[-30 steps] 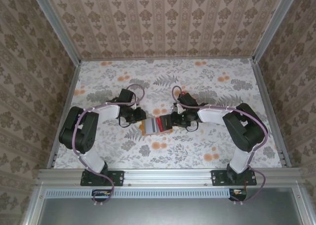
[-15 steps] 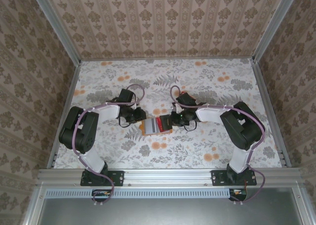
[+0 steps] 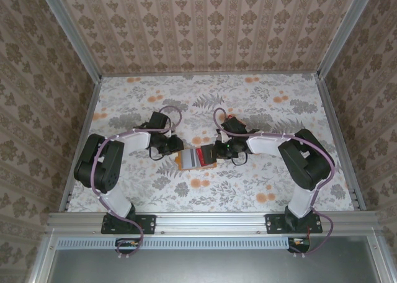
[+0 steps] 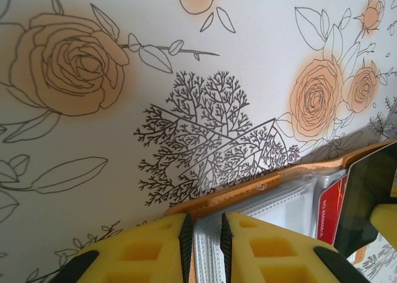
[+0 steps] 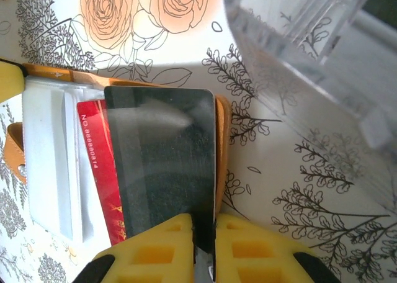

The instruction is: Put the credit cards into the card holder

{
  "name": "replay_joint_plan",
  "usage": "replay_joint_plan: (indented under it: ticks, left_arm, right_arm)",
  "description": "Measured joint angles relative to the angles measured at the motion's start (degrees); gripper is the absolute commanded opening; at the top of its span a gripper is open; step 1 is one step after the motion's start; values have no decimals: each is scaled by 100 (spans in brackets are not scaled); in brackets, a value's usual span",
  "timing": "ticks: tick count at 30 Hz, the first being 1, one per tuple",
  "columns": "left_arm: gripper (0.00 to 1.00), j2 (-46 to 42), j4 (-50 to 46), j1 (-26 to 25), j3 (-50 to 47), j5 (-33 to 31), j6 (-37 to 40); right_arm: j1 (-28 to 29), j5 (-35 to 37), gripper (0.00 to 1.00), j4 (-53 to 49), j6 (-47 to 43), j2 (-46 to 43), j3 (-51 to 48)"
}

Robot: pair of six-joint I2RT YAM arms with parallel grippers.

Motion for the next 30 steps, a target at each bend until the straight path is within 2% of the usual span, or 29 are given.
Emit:
replay_joint_plan:
  ticks: [6, 12, 16, 30]
  left_arm:
    - [23, 0, 24, 0, 0, 7, 0]
    - [23, 2, 26, 0, 0, 20, 0]
    - [22, 2, 26, 0, 0, 20, 0]
    - [22, 44, 107, -24, 4, 118, 0]
  right_arm:
    - [15, 37, 8, -85, -37, -153, -37]
    - [13, 37, 12, -107, -133, -208, -44]
    - [-13, 35, 7, -111, -160, -258, -59]
    - [-98, -35, 12, -195, -173, -343, -81]
